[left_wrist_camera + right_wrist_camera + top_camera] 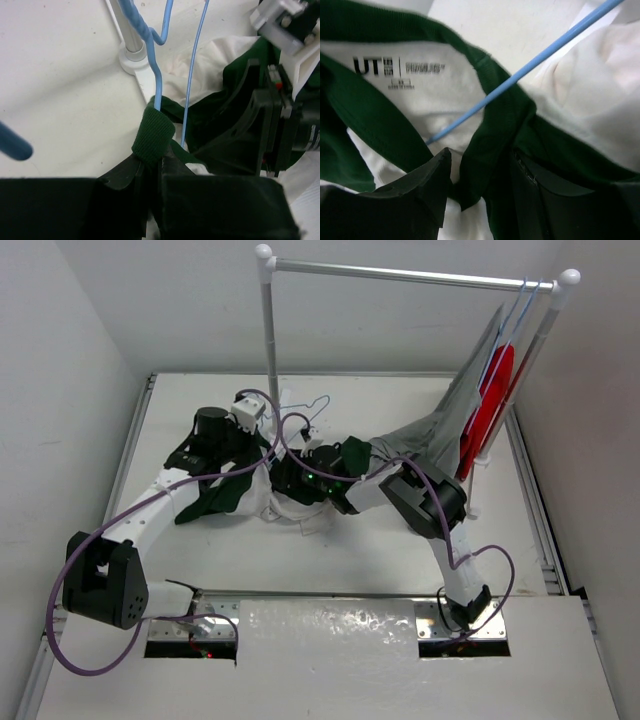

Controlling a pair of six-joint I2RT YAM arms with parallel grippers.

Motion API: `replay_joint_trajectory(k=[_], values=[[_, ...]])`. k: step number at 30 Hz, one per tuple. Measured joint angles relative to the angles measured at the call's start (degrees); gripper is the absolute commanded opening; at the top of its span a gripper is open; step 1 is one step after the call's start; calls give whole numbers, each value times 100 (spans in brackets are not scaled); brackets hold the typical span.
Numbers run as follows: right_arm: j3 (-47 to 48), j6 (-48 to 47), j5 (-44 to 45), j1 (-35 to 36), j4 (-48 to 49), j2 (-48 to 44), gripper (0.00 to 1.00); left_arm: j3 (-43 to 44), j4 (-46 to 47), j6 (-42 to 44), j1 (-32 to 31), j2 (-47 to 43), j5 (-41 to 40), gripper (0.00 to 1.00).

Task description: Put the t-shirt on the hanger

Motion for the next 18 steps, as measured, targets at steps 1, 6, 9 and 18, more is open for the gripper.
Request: replay_joint_trajectory(k=[1, 6, 9, 18], values=[[11, -50, 11, 35, -61, 0, 50, 0, 7, 0, 0, 0, -9, 0], [46, -273, 118, 151, -295, 0, 55, 0, 13, -11, 0, 2, -85, 0], [310, -417, 205, 199, -603, 66, 22, 2, 20, -50, 0, 0, 2, 0], [-234, 72, 599, -35, -212, 74, 0, -2, -87, -85, 39, 2, 282, 0]])
